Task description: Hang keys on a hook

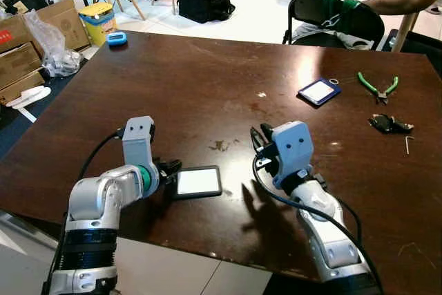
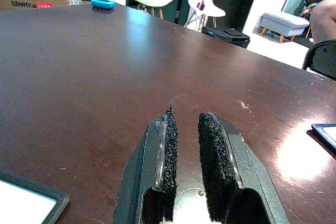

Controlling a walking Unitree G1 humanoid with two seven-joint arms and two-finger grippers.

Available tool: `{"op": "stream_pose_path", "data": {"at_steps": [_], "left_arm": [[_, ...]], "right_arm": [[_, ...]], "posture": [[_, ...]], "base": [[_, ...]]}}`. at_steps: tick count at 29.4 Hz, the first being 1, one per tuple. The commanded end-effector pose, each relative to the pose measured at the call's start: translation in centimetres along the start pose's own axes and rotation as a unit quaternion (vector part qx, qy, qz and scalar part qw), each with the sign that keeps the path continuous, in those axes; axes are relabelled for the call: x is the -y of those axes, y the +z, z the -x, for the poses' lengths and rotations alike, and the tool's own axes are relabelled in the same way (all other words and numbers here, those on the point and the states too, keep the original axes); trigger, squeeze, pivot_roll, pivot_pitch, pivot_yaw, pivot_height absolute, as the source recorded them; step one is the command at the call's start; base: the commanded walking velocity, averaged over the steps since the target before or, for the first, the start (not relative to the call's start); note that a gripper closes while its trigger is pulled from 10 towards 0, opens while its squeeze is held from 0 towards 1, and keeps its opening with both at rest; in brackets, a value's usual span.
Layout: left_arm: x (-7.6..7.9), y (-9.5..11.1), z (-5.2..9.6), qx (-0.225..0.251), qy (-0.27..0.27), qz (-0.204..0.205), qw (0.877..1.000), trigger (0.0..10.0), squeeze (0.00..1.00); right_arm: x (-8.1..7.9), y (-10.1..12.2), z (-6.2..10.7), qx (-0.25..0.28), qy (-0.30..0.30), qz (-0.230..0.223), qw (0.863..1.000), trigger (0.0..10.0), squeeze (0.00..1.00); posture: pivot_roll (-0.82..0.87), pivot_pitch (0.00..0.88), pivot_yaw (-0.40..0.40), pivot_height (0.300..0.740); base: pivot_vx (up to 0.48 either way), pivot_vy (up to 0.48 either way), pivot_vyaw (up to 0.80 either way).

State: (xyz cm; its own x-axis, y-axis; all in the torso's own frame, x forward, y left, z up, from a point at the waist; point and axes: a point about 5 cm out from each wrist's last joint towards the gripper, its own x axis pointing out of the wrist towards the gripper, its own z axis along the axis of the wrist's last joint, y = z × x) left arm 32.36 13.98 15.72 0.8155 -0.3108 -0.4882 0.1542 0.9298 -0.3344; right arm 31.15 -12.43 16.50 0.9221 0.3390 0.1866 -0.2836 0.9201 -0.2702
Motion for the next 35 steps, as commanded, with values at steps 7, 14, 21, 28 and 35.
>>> {"op": "stream_pose_path", "data": {"at_steps": [7, 14, 21, 28, 35], "left_arm": [[-1.6, -0.1, 1.1, 0.025, 0.073, -0.087, 0.993, 10.0, 0.00], [-1.8, -0.3, 1.6, 0.026, 0.090, -0.129, 0.987, 10.0, 0.00], [-1.2, -1.0, 2.4, 0.018, 0.079, -0.151, 0.985, 10.0, 0.00], [-0.4, -0.6, 2.5, 0.031, 0.084, -0.174, 0.981, 10.0, 0.00], [0.9, -0.6, 1.0, 0.042, 0.083, -0.207, 0.974, 10.0, 0.00]], "right_arm": [[-0.4, -0.2, 0.0, -0.002, 0.007, -0.003, 1.000, 10.0, 0.00], [-0.4, -0.3, 0.1, -0.003, 0.007, -0.003, 1.000, 10.0, 0.00], [-0.4, -0.3, 0.0, -0.003, 0.010, -0.001, 1.000, 10.0, 0.00], [-0.4, -0.2, 0.0, -0.002, 0.011, -0.001, 1.000, 10.0, 0.00], [-0.4, -0.2, 0.0, -0.003, 0.010, -0.001, 1.000, 10.0, 0.00]], "posture": [[-0.11, 0.100, 0.138, 0.740], [-0.11, 0.098, 0.138, 0.740], [-0.10, 0.098, 0.130, 0.740], [-0.10, 0.098, 0.130, 0.740], [-0.11, 0.096, 0.134, 0.740]], "base": [[0.000, 0.000, 0.00], [0.000, 0.000, 0.00], [0.000, 0.000, 0.00], [0.000, 0.000, 0.00], [0.000, 0.000, 0.00]]}}
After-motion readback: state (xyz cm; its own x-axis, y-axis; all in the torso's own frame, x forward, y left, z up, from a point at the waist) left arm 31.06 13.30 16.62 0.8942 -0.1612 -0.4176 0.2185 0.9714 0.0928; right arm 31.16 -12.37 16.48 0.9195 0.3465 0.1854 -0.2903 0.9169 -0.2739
